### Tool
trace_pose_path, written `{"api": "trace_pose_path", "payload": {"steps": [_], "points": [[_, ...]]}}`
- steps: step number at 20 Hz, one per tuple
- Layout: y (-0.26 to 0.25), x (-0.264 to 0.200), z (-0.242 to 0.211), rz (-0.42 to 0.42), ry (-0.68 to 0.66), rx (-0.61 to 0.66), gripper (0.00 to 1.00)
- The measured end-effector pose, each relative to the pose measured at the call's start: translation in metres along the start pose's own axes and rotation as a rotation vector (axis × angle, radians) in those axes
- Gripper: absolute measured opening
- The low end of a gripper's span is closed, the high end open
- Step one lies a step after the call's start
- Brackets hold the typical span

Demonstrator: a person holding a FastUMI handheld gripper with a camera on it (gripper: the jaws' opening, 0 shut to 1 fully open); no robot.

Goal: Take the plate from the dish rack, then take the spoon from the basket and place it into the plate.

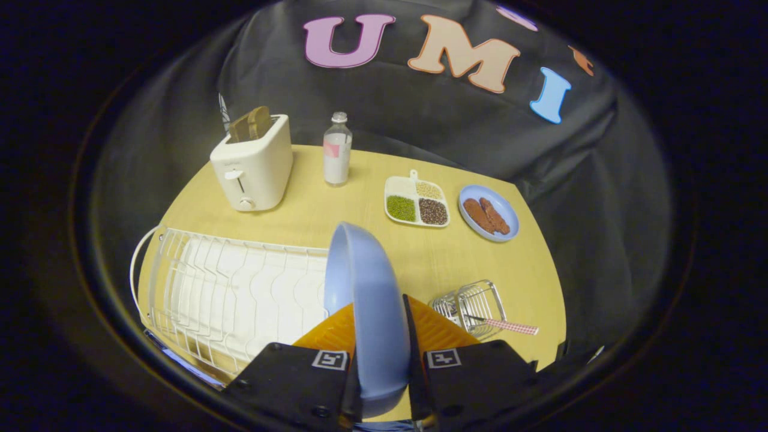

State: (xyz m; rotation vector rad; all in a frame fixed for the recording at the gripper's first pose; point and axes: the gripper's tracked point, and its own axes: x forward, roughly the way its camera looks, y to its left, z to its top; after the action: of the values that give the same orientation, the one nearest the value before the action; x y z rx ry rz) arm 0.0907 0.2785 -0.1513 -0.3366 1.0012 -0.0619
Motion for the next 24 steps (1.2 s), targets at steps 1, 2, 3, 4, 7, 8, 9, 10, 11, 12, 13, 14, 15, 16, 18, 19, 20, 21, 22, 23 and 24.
{"api": "trace_pose_path", "payload": {"steps": [1, 2, 3, 4, 7, 8, 9, 10, 11, 12, 13, 14, 15, 16, 18, 19, 20, 21, 22, 23, 24], "points": [[0.0, -0.001, -0.001, 0.002, 0.004, 0.006, 0.33], [0.0, -0.001, -0.001, 0.002, 0.011, 0.006, 0.33], [-0.001, -0.001, -0.002, 0.002, 0.014, 0.01, 0.33], [-0.002, 0.0, -0.001, 0.001, 0.022, 0.013, 0.33], [-0.004, 0.0, -0.002, -0.02, 0.042, -0.01, 0.33], [-0.004, -0.001, -0.001, -0.031, 0.045, -0.025, 0.33], [-0.003, -0.003, 0.0, -0.041, 0.045, -0.043, 0.33], [-0.004, -0.005, 0.005, -0.056, 0.034, -0.058, 0.33], [-0.004, -0.007, 0.011, -0.062, 0.022, -0.076, 0.33], [-0.003, -0.016, 0.018, -0.06, 0.007, -0.09, 0.33], [-0.004, -0.021, 0.027, -0.066, -0.019, -0.093, 0.32], [-0.006, -0.028, 0.039, -0.067, -0.049, -0.088, 0.32], [-0.007, -0.036, 0.049, -0.053, -0.082, -0.07, 0.32], [-0.006, -0.044, 0.058, -0.024, -0.107, -0.04, 0.32], [-0.006, -0.054, 0.063, 0.062, -0.134, 0.048, 0.31], [-0.006, -0.057, 0.062, 0.124, -0.142, 0.094, 0.31], [-0.005, -0.06, 0.061, 0.19, -0.145, 0.147, 0.31], [-0.006, -0.063, 0.056, 0.253, -0.144, 0.208, 0.31], [-0.007, -0.065, 0.051, 0.317, -0.135, 0.269, 0.31], [-0.008, -0.067, 0.044, 0.381, -0.127, 0.332, 0.31], [-0.01, -0.069, 0.04, 0.449, -0.118, 0.382, 0.32]]}}
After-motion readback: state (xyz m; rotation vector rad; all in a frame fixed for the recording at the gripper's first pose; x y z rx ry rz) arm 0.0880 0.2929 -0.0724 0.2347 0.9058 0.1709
